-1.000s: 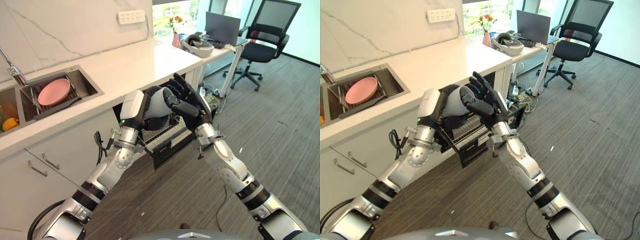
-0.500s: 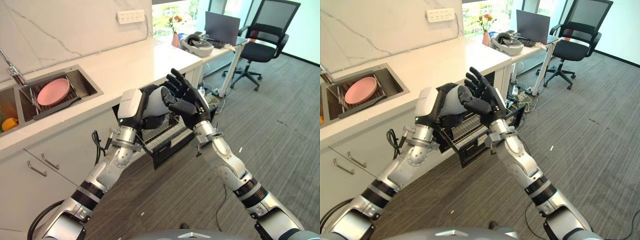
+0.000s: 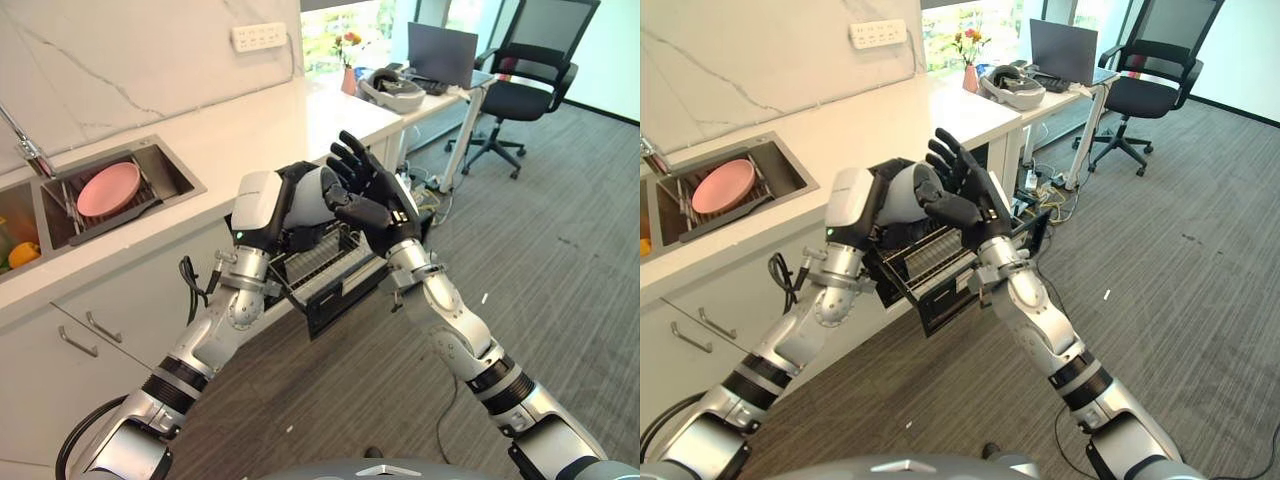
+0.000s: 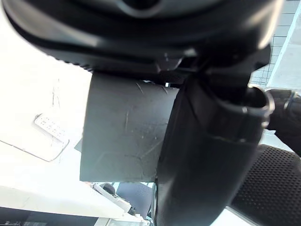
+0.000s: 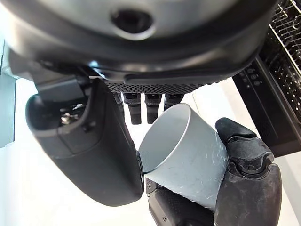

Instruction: Place the dishes in the dishwasher.

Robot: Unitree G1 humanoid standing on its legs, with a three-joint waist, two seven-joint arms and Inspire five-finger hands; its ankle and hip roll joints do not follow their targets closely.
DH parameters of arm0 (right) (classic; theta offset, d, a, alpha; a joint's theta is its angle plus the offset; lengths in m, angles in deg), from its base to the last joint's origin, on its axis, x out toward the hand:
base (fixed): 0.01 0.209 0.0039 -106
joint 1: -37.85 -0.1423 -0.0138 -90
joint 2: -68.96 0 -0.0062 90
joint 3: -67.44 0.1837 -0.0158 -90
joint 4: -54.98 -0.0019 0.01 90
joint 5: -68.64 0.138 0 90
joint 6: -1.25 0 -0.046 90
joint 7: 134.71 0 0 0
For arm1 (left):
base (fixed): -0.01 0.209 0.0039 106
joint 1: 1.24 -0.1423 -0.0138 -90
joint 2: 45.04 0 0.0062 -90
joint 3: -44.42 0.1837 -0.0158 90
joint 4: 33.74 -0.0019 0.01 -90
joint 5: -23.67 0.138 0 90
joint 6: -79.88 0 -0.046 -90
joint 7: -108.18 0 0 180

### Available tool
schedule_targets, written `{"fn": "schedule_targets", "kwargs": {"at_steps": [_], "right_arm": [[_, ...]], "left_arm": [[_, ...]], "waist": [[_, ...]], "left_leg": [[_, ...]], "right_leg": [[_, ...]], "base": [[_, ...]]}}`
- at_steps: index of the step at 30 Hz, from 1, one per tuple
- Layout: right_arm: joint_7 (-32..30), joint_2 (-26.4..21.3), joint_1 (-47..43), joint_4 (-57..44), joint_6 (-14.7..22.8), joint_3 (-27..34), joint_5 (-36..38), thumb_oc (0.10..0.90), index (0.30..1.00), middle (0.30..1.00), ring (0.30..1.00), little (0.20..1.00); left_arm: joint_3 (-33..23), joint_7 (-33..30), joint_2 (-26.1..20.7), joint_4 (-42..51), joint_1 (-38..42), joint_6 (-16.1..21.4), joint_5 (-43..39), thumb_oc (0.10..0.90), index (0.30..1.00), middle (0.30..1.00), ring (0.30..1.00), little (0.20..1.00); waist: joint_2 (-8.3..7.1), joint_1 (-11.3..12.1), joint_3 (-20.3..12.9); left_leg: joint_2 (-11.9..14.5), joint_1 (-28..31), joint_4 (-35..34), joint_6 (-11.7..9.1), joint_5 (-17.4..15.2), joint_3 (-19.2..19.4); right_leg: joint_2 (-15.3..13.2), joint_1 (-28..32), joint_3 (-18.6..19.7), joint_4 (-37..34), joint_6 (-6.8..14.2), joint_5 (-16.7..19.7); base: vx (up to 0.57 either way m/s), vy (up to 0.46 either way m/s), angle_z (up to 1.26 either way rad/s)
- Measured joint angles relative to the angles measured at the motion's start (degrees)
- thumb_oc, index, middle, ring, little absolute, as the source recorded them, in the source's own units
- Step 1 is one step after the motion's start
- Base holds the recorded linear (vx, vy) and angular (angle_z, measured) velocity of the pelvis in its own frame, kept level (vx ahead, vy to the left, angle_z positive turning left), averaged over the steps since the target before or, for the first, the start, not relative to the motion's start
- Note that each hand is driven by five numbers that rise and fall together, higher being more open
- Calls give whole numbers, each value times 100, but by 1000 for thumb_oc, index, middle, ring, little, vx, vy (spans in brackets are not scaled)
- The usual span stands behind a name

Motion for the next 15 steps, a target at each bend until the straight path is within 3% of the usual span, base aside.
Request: {"fn": "schedule_targets", "kwargs": {"at_steps": [7, 15], "right_arm": [[-10, 204, 2, -78, 41, 62, 0, 800, 900, 900, 900, 900], [-8, 96, -8, -74, 39, -10, -16, 800, 900, 900, 900, 900]], "left_arm": [[-65, -198, 30, -4, 34, -59, 44, 400, 300, 300, 300, 300], [-67, -213, 45, -33, 34, -72, 32, 400, 300, 300, 300, 300]], "waist": [[26, 8, 8], [26, 15, 8]], "left_leg": [[2, 1, 0, 0, 0, -2], [2, 2, 0, 0, 0, -4]], "right_leg": [[1, 2, -4, 0, 0, -1], [2, 4, -6, 0, -1, 0]], "base": [[0, 0, 0], [0, 0, 0]]}}
